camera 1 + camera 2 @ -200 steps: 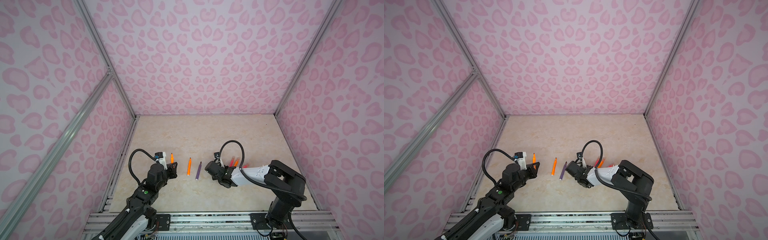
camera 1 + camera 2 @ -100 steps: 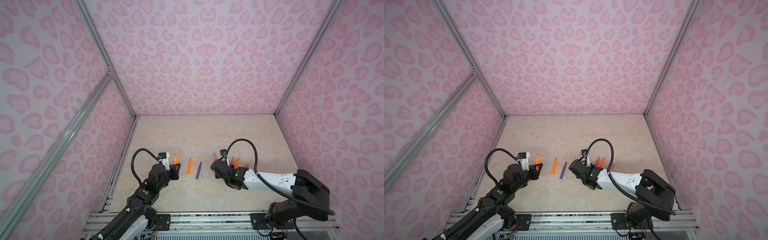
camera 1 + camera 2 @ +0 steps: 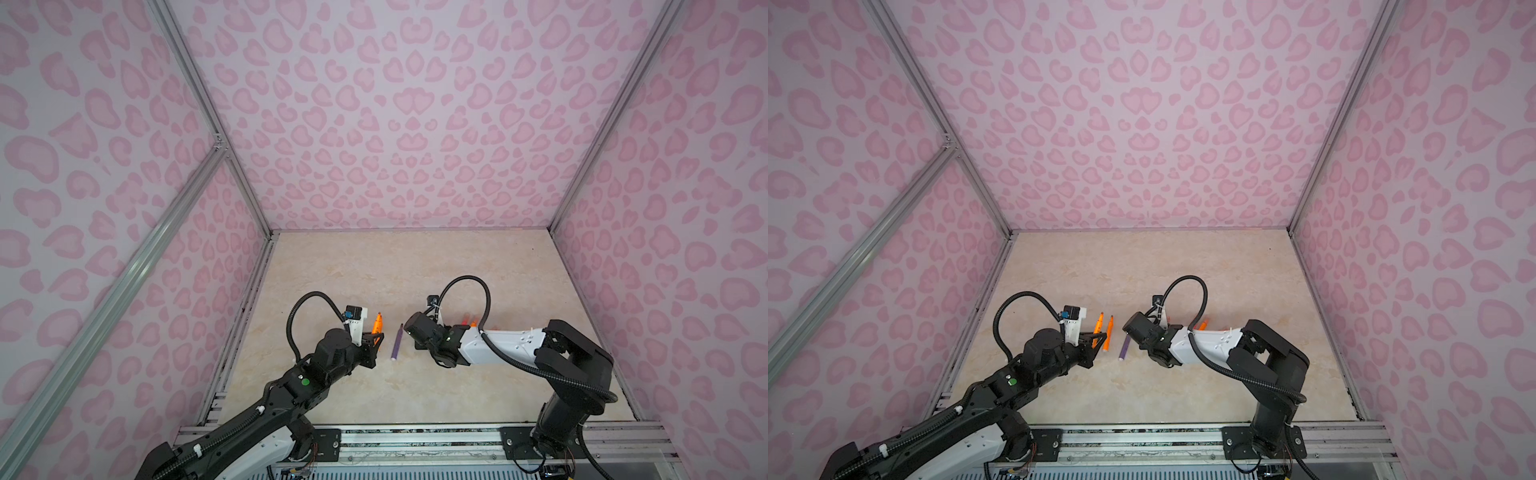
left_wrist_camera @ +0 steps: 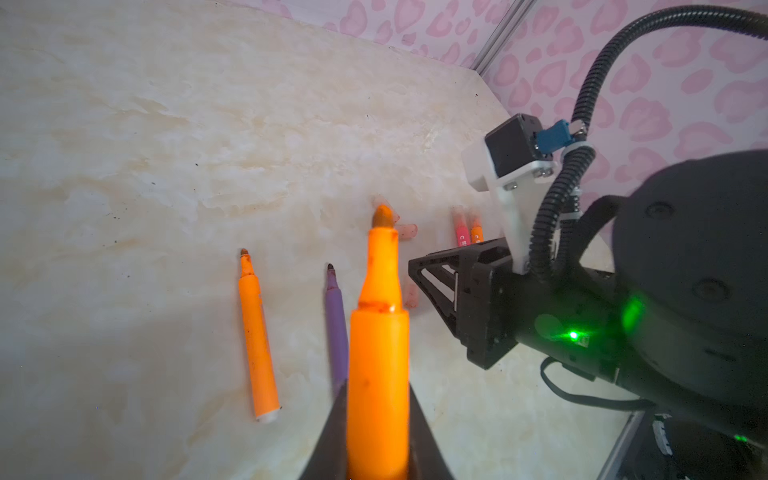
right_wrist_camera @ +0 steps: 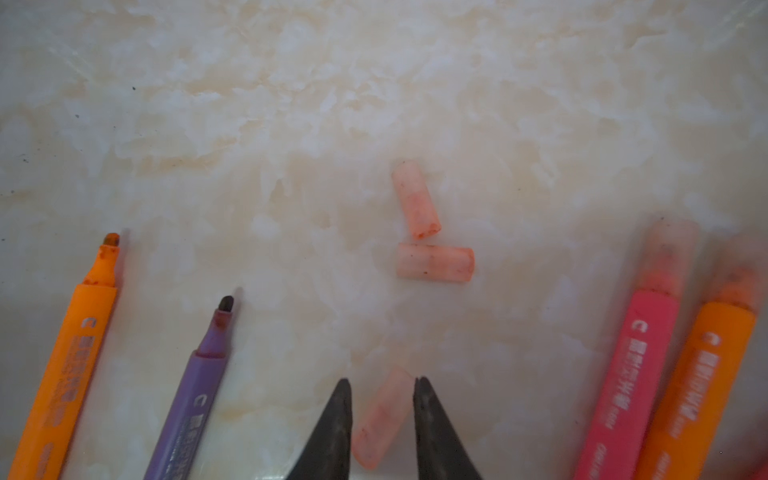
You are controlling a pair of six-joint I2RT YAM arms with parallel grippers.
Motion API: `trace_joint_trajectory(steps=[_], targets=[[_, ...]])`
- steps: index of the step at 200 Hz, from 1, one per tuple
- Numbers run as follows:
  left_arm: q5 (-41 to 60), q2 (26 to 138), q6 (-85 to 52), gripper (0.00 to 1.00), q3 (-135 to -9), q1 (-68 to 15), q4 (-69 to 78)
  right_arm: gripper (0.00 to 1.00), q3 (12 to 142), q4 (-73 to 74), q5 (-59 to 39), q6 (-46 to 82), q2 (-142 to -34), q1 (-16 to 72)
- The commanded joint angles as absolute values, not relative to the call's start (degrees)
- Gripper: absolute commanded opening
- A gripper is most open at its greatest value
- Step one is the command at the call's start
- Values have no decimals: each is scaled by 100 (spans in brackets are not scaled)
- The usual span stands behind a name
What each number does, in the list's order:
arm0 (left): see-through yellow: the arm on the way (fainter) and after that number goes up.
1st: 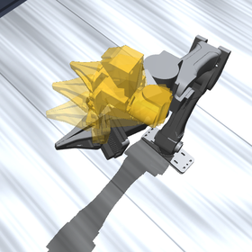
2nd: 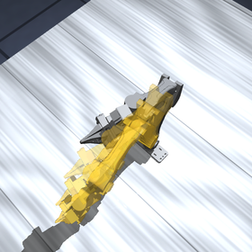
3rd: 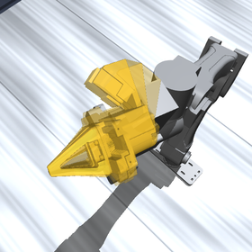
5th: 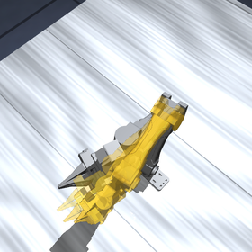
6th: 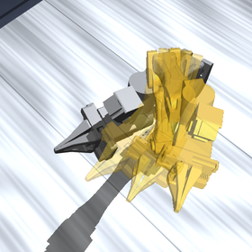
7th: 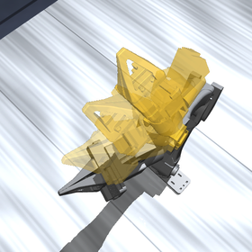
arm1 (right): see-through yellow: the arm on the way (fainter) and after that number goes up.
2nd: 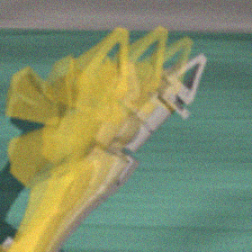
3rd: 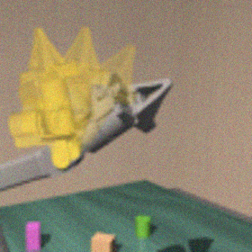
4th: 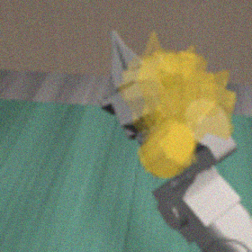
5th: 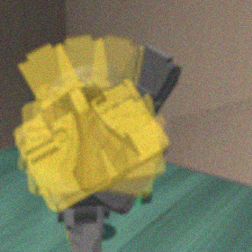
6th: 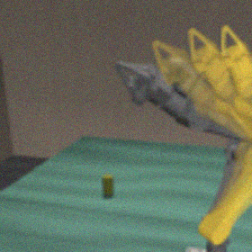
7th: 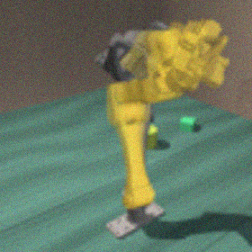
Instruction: Insert the pens into the pen caps
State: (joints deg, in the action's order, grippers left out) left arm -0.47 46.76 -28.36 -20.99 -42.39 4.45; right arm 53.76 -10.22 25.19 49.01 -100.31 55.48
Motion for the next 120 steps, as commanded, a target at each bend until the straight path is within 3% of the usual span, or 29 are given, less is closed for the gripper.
trace_joint_trajectory(steps=[1,39,120], targets=[[-149,4795,-2699,3,-2221,-4297,632,28,5330,-951,2601,5061,-10133,5529],[-149,4900,-2696,3,-2276,-4353,650,21,5271,-779,2467,5063,-10357,5391],[-161,4983,-2672,3,-2312,-4402,668,22,5387,-845,2450,5055,-10680,5308]])
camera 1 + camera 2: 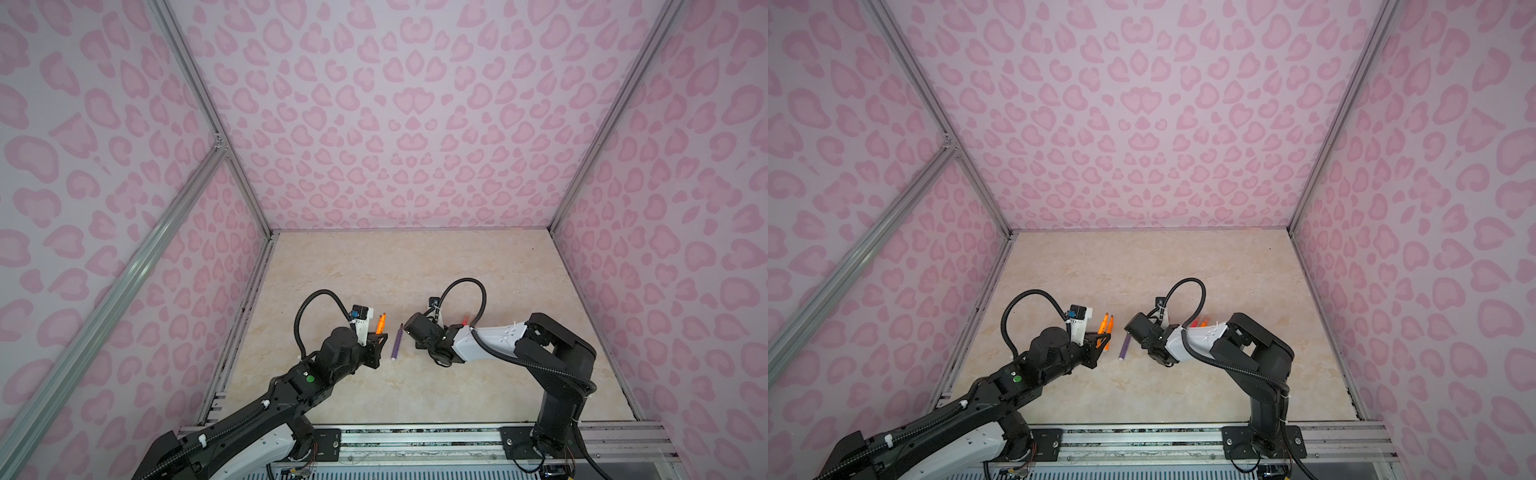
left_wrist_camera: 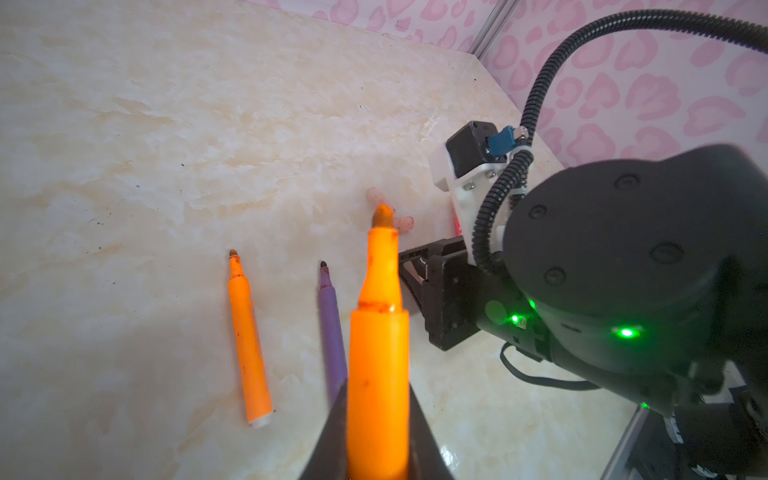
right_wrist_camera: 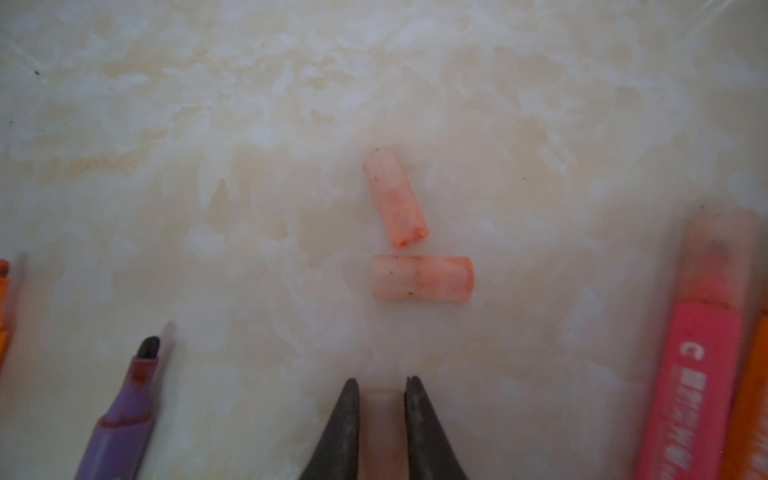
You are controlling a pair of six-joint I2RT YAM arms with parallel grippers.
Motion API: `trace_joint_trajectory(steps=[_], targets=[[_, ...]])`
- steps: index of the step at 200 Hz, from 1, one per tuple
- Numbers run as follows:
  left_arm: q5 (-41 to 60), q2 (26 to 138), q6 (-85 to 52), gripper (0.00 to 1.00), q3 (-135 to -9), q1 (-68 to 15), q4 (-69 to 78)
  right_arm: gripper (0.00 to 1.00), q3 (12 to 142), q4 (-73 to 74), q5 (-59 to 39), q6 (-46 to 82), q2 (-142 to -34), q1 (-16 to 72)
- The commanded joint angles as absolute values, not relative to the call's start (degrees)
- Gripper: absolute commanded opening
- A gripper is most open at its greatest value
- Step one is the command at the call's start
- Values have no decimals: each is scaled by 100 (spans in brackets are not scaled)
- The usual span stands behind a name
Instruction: Insert the pens into the pen caps
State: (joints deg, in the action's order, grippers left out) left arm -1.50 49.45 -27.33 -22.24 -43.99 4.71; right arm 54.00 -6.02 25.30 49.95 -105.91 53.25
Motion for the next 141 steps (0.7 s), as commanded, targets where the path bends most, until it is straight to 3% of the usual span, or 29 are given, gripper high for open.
trace_joint_trajectory(steps=[1,85,141], targets=[[-160,4983,-2672,3,-2312,-4403,672,22,5388,-844,2451,5054,-10679,5308],[-68,4819,-2694,3,-2260,-4405,659,14,5087,-747,2384,5063,-10186,5254],[368,4437,-3054,3,-2066,-4515,1050,13,4562,-593,2470,5045,-8226,5247]])
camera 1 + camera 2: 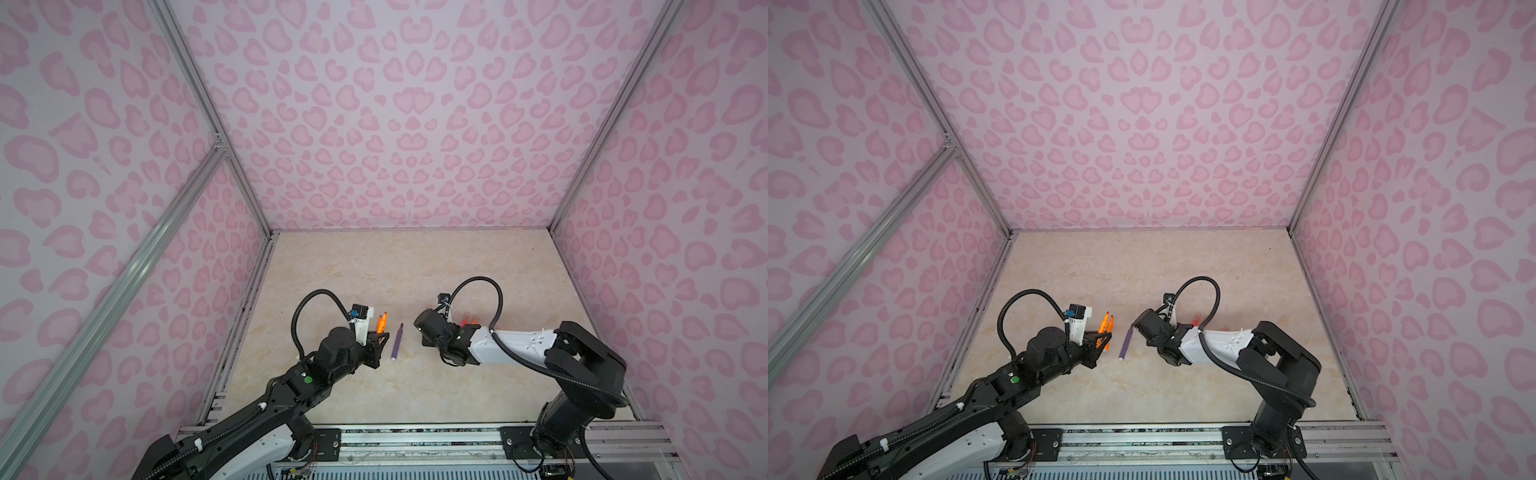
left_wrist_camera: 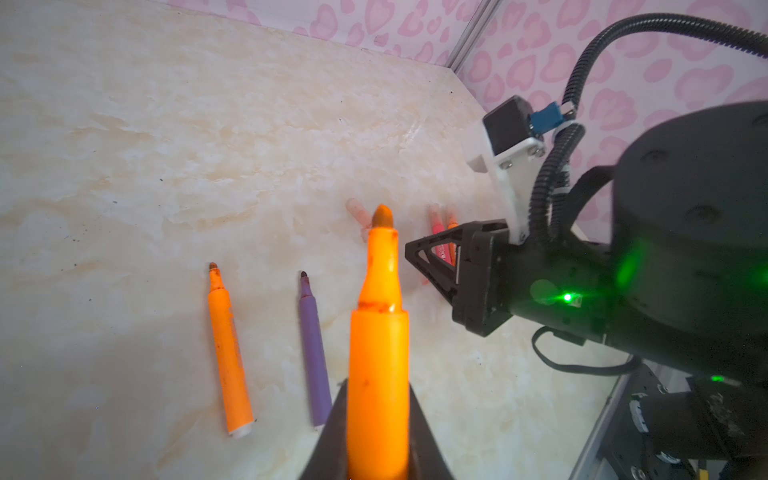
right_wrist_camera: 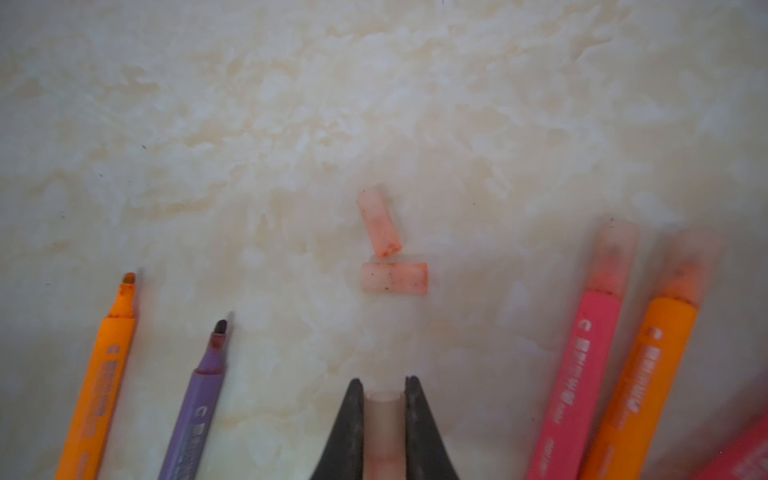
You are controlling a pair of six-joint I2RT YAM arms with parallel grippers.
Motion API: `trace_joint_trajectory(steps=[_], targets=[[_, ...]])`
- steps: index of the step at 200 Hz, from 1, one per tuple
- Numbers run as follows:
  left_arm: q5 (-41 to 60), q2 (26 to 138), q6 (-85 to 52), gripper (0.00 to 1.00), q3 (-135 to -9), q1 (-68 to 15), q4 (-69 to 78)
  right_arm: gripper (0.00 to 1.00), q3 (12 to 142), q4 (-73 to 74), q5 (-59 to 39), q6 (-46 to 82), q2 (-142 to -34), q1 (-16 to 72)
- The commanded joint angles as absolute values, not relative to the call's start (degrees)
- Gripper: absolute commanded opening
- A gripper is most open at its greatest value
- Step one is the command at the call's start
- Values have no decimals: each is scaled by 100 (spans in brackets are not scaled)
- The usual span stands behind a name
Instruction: Insert the pens into the pen caps
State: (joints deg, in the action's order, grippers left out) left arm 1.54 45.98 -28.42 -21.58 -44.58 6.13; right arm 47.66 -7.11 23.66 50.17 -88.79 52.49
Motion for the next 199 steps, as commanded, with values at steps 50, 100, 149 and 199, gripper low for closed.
trace_joint_trajectory(steps=[50,100,149,199], targets=[[117,4249,-3337,3,-1972,-5031,1581,11,4044,390,2106,4992,-6398,5240],[-325,4800,-3437,3,-2108,-5785,2244,8,3656,1946,1318,5270,-5871,5300],[-663,5545,-3426,3,-2422,-6256,2727,6,3569,2691,1495,5404,-5989,5628],[-712,5923,-3426,3,-2601,-6346,2890,5,3522,2901,1678,5484,-6143,5791]])
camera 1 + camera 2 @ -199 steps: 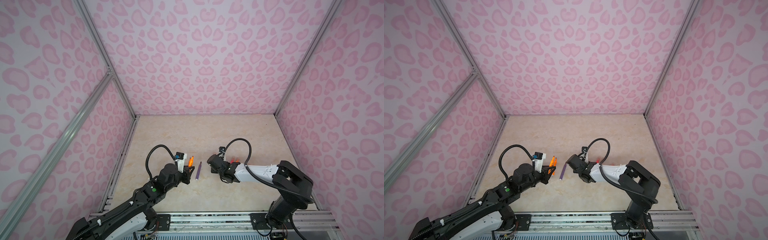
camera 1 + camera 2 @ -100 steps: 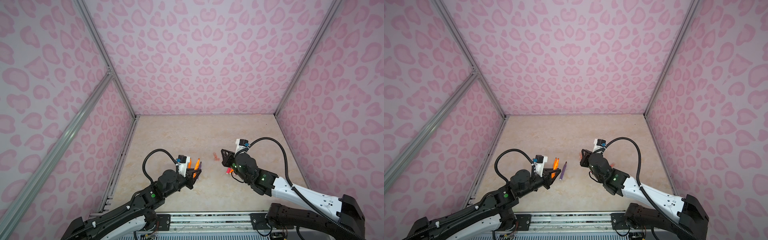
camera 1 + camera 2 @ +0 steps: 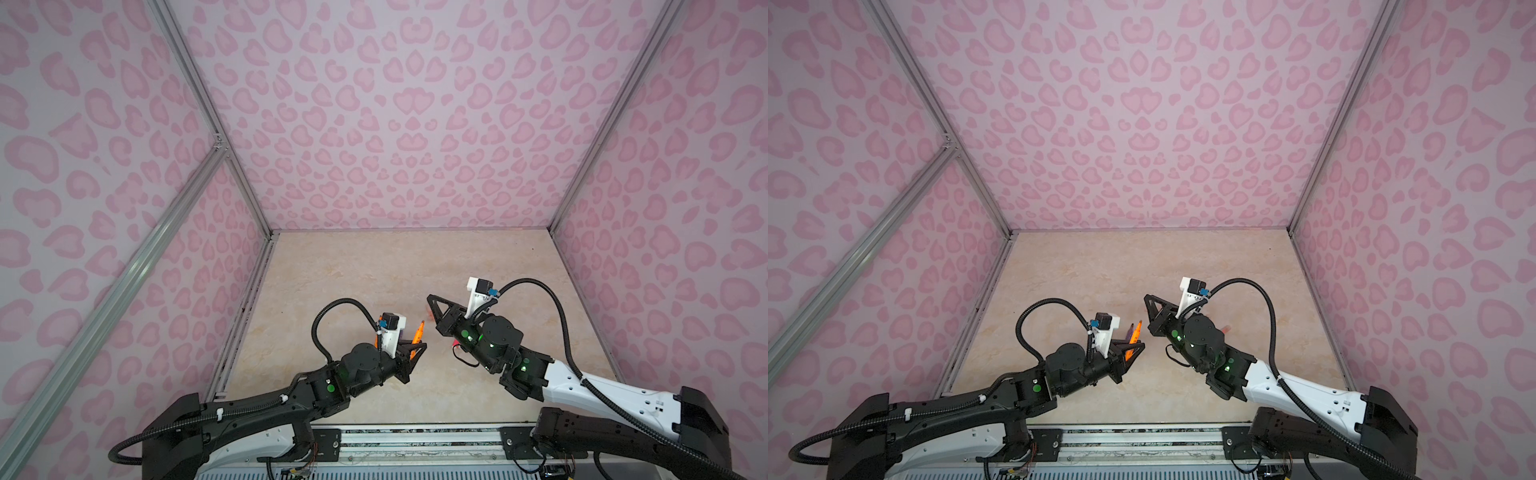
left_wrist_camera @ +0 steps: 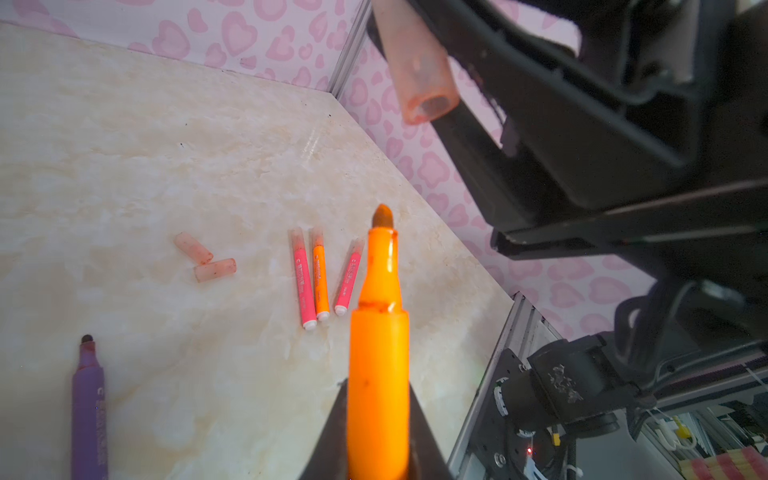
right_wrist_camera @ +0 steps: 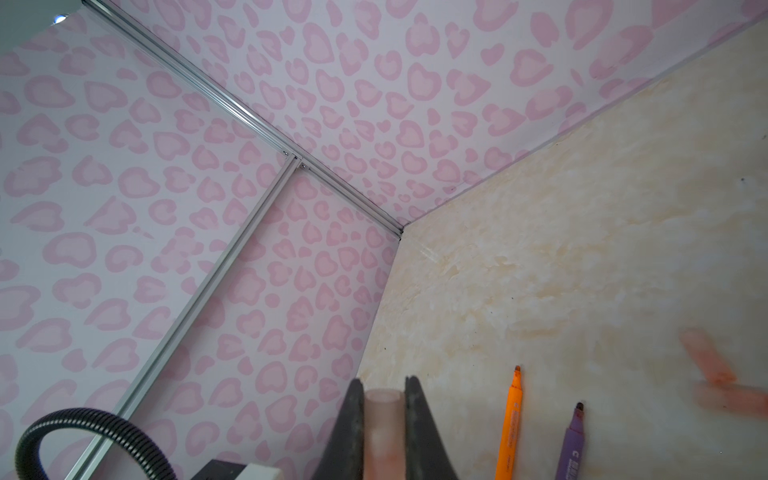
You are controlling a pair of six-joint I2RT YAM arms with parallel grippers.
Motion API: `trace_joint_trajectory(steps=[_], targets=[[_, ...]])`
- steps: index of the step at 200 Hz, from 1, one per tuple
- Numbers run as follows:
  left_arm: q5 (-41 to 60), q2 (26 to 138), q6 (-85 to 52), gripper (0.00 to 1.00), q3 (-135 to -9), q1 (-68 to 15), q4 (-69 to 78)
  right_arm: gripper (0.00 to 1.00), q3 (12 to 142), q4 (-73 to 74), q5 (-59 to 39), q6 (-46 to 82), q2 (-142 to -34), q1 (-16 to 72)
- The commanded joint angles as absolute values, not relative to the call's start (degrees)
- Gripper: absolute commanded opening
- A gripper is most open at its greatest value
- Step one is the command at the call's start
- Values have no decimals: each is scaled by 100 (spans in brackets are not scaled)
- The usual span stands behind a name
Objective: Insert the pens into the pen caps
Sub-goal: 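Bring the held cap over the orange marker tip held by the left gripper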
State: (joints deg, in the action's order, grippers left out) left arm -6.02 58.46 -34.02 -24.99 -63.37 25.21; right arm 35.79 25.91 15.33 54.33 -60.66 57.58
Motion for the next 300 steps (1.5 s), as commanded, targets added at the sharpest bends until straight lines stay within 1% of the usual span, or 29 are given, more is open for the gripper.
trace_joint_trajectory(steps=[1,157,250,300], targets=[[-712,5924,-3422,3,-2601,-6350,2895,5,3523,2905,1678,5484,-6143,5796],[-835,5919,-3374,3,-2648,-6375,2849,4,3356,3102,1666,5572,-6328,5845],[-1001,5997,-3408,3,-2726,-6374,2831,4,3161,3302,1818,5590,-6311,6159],[-1039,5871,-3484,3,-2750,-6367,2851,5,2897,3756,1872,5555,-6361,6293]])
